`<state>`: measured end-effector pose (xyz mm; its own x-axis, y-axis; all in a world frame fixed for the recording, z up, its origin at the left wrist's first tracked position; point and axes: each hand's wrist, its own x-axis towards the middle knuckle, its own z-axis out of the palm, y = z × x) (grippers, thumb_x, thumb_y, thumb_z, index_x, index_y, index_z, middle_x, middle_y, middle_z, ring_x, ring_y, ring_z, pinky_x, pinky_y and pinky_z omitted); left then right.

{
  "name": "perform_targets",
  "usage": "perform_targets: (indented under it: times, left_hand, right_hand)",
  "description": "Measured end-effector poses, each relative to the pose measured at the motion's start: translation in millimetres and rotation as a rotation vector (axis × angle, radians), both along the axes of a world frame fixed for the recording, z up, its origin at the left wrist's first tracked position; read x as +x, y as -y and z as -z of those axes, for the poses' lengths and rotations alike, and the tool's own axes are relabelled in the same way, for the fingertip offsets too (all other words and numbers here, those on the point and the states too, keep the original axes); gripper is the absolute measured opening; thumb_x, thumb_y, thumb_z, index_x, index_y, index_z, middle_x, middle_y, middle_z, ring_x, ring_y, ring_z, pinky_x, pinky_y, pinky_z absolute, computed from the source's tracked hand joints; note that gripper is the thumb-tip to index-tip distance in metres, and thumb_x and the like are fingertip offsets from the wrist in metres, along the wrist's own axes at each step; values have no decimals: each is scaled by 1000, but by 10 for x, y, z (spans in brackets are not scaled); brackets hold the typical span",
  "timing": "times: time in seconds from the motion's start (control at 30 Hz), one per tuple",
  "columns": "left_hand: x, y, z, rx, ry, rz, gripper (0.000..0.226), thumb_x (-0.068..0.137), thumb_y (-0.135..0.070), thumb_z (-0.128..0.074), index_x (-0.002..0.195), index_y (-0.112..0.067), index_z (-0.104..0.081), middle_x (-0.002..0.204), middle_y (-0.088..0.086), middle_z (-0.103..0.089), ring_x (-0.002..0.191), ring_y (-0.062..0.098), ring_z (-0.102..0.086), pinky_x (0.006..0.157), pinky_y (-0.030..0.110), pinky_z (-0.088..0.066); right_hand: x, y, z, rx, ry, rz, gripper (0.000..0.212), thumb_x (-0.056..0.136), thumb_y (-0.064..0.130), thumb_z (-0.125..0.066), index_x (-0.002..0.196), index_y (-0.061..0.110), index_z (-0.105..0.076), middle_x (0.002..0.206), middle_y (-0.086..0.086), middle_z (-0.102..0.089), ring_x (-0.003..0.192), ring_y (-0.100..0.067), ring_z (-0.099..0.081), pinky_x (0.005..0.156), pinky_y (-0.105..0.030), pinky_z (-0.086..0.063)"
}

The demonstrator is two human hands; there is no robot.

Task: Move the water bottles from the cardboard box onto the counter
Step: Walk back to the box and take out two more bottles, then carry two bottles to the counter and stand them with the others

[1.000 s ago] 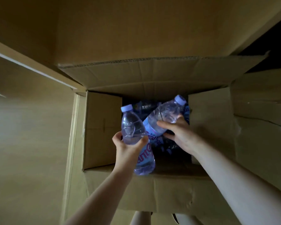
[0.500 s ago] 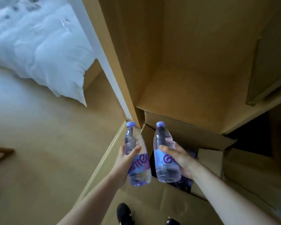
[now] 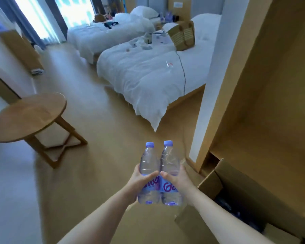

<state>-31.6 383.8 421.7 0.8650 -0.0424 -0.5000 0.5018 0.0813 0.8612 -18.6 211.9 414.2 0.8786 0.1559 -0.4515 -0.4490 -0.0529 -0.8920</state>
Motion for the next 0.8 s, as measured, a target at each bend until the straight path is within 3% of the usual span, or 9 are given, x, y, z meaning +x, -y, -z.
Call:
perform_targets:
  times: [0.13, 0.27, 0.37, 0.47, 0.7, 0.8]
  left_hand:
    - [58, -830, -145, 79, 67, -19, 38, 74, -26, -83, 106, -14, -69, 101, 12, -74, 91, 25, -72, 70, 31, -57]
    - [123, -1660, -316, 369, 38, -133, 76, 54, -44, -85, 115, -13, -52, 106, 4, -67, 99, 19, -67, 88, 40, -55]
    - [163, -2145, -392, 512, -2, -186, 69, 63, -39, -86, 114, -17, -45, 106, 0, -61, 101, 18, -61, 93, 43, -51]
    - [268, -2489, -384, 501, -3, -282, 58, 71, -30, -84, 111, -18, -44, 103, 0, -62, 97, 18, -62, 91, 42, -52]
    - [959, -3003, -202, 411, -67, -501, 65, 67, -33, -86, 113, -20, -42, 100, 1, -62, 89, 16, -65, 84, 40, -56]
    - [1528, -3231, -95, 424, -101, -564, 67, 66, -35, -86, 114, -20, -42, 96, -1, -63, 84, 13, -65, 74, 33, -55]
  right_hand:
    - [212, -902, -161, -175, 52, -74, 65, 76, 30, -81, 120, 15, -37, 99, 0, -61, 92, -14, -64, 87, -34, -53]
    - [436, -1719, -324, -221, 85, -146, 65, 71, 34, -82, 116, 20, -37, 97, 1, -60, 95, -20, -65, 90, -44, -53]
    - [610, -2193, -431, -227, 101, -169, 64, 71, 34, -82, 114, 22, -37, 96, 1, -61, 93, -20, -65, 89, -45, -53]
    - [810, -2544, -468, -246, 124, -230, 64, 72, 34, -82, 118, 22, -38, 99, 2, -61, 94, -18, -65, 89, -44, -54]
    - [1629, -3153, -381, -222, 163, -315, 72, 74, 27, -82, 127, 18, -36, 109, 0, -60, 96, -15, -63, 83, -36, -55]
    - [2234, -3415, -305, -211, 181, -374, 74, 73, 27, -83, 129, 18, -35, 110, 0, -60, 97, -15, -63, 84, -36, -56]
